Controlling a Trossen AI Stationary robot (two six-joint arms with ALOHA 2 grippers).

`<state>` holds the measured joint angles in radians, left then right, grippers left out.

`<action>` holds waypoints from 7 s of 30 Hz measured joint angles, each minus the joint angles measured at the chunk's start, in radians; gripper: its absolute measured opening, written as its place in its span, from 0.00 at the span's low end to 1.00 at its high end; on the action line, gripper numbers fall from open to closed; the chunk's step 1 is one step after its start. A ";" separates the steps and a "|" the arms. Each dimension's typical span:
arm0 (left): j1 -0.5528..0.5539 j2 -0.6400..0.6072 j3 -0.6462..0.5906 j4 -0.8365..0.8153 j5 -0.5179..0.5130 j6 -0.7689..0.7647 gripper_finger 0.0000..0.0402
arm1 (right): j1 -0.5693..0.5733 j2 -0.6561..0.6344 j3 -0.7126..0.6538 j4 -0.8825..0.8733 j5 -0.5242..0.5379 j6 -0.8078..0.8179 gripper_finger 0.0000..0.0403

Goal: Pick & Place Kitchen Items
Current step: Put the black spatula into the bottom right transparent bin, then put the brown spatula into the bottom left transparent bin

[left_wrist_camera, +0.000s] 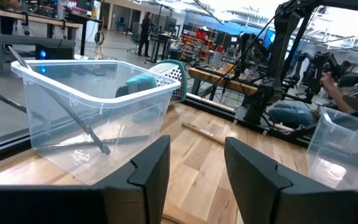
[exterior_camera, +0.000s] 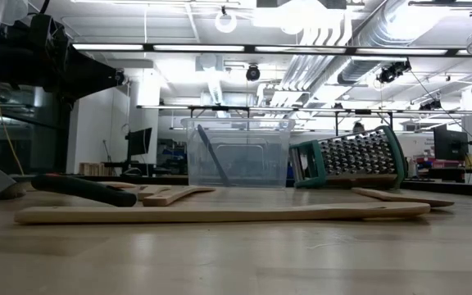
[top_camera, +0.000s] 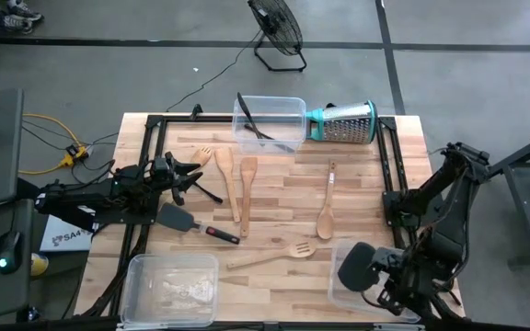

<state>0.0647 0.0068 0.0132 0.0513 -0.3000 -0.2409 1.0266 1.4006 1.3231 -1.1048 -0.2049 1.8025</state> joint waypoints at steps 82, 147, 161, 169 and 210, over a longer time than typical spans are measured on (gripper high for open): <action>0.000 0.000 0.000 0.000 0.000 0.000 0.38 | -0.261 0.034 0.000 -0.138 0.100 -0.371 0.36; 0.000 0.000 0.000 0.000 0.000 0.000 0.38 | -1.089 0.094 -0.106 -0.150 0.289 -0.263 0.49; 0.000 0.000 0.000 0.000 0.000 0.000 0.38 | -1.154 0.069 -0.344 0.064 0.243 -0.289 0.49; 0.000 0.000 0.000 0.000 0.000 0.000 0.38 | -1.156 0.069 -0.441 0.227 0.239 -0.289 0.49; 0.000 0.000 0.000 0.000 0.000 0.000 0.38 | -1.205 0.271 -0.504 0.402 0.173 -0.289 0.49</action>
<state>0.0647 0.0071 0.0132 0.0513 -0.3000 -0.2405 -0.1788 1.6718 0.8190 -0.7024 -0.0314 1.5131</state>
